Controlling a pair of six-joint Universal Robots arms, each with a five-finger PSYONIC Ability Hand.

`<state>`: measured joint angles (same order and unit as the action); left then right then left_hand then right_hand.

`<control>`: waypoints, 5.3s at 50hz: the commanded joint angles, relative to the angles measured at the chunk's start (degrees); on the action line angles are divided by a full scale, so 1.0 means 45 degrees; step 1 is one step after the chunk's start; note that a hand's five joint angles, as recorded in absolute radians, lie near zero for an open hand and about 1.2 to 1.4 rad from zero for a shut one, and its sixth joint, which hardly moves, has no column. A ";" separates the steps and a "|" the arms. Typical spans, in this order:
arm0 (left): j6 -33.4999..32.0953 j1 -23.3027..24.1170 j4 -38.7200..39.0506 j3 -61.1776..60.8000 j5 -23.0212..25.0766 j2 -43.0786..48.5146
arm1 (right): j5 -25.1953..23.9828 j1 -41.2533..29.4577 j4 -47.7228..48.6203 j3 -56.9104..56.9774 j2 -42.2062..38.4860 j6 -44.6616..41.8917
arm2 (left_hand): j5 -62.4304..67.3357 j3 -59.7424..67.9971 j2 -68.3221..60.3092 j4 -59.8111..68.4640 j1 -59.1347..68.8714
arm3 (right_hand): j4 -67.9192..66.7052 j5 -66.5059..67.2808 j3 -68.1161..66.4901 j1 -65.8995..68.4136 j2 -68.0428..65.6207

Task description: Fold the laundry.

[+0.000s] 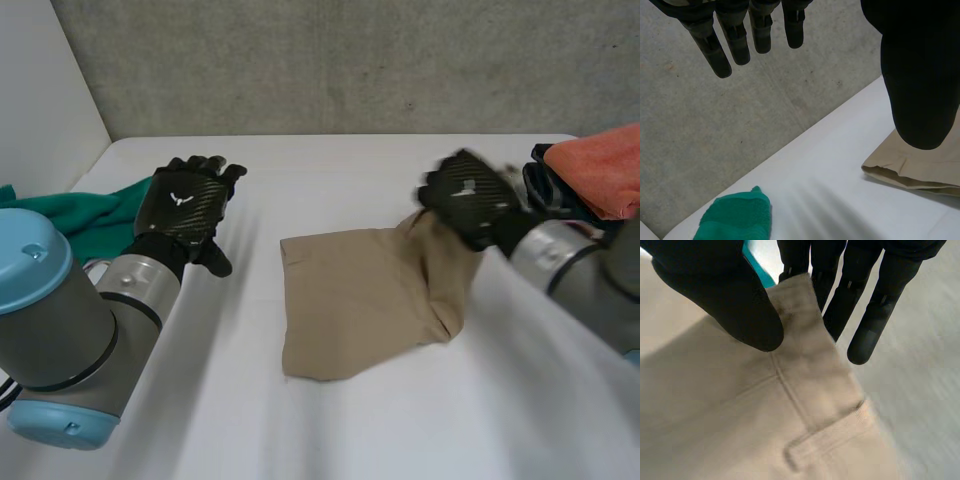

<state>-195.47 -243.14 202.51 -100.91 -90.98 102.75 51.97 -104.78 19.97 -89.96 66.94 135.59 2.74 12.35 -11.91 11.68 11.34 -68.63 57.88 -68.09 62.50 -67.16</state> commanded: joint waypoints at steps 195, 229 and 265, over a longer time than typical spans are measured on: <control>0.1757 0.1922 -0.6447 0.8441 0.6762 0.1602 | 0.1865 0.9200 -0.1070 0.4015 -0.1227 0.7336 | 0.0374 0.0460 -0.0557 0.0609 0.0684 | 1.3028 -1.2862 1.2909 -1.1666 1.2701; -0.4078 -0.4699 -0.5278 0.8439 0.1605 0.4252 | 0.2943 0.0375 0.1208 -0.2078 0.1904 0.2840 | -0.0187 -0.0101 0.0003 0.0049 0.0123 | 1.3028 -1.2862 1.2909 -1.1666 1.2701; 0.0973 -0.2631 0.0858 0.5943 0.4613 0.2464 | 0.4213 0.0472 0.1011 -0.2919 0.0788 0.1823 | 1.4947 1.5033 -1.5131 1.5183 1.5257 | 1.3028 -1.2862 1.2909 -1.1666 1.2701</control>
<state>-200.38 -262.16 204.19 -64.65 -71.93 125.42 69.74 -102.77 24.52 -103.27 69.81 143.45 54.36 67.99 -68.51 68.53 66.64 -12.26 2.78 -11.88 12.92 -12.13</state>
